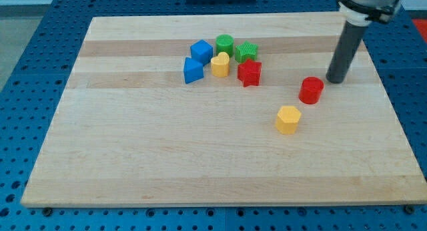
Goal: Push the red circle to the blue triangle
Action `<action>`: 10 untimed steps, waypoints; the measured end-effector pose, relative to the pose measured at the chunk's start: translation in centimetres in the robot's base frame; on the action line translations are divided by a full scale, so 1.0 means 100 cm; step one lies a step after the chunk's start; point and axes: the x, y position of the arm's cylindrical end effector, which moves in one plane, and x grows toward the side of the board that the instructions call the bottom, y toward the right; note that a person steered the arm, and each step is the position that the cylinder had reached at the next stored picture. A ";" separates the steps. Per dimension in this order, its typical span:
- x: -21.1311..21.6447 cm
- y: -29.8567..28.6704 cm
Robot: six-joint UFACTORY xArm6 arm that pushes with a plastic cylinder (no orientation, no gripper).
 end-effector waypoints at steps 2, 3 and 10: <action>0.021 -0.013; 0.021 -0.039; 0.051 -0.158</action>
